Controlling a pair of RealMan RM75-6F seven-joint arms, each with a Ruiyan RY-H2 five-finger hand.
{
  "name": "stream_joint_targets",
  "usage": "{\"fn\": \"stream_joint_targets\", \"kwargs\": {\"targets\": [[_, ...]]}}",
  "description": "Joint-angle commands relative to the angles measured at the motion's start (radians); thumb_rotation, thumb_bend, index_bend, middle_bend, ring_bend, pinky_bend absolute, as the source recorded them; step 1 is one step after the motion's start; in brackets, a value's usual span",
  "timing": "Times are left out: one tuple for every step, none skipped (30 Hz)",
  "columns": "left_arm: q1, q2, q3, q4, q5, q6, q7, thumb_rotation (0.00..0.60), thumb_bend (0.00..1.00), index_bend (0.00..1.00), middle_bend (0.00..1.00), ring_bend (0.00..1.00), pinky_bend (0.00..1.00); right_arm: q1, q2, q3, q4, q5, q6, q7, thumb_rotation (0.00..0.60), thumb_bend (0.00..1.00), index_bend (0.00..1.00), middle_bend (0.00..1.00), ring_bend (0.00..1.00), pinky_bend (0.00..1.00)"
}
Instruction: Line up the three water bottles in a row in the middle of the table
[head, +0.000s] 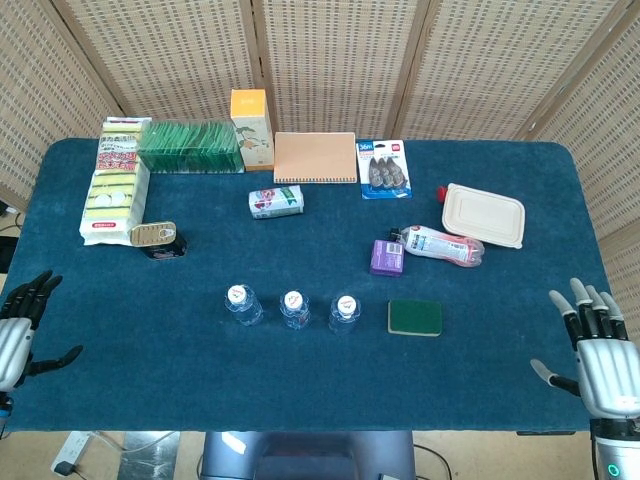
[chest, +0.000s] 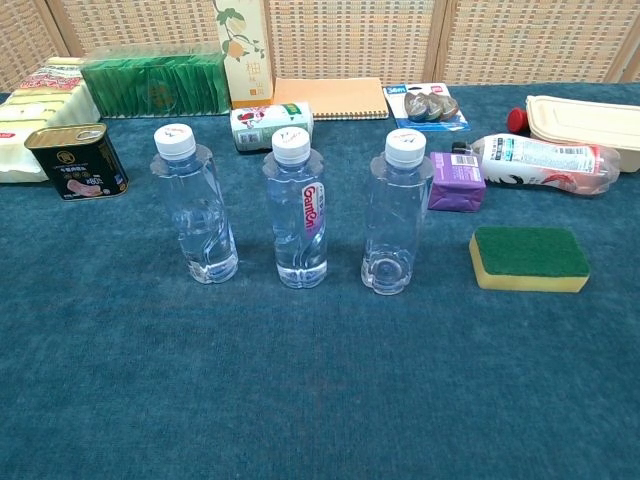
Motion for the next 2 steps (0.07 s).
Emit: {"fn": "stream_joint_targets", "kwargs": {"targets": [[0.03,-0.012,-0.003,0.022,0.038,0.026,0.016,0.6,0.18,0.0,0.0,0.0,0.0,-0.006,0.01,0.001,-0.02,0.012,-0.005,-0.018,0.528,0.0,0.14,0.0,0.0,0.0],[0.033,-0.016,-0.007,0.03,0.043,0.027,0.012,0.6,0.18,0.0,0.0,0.0,0.0,-0.006,0.012,0.001,-0.023,0.011,-0.005,-0.019,0.527,0.0,0.14,0.0,0.0,0.0]]}}
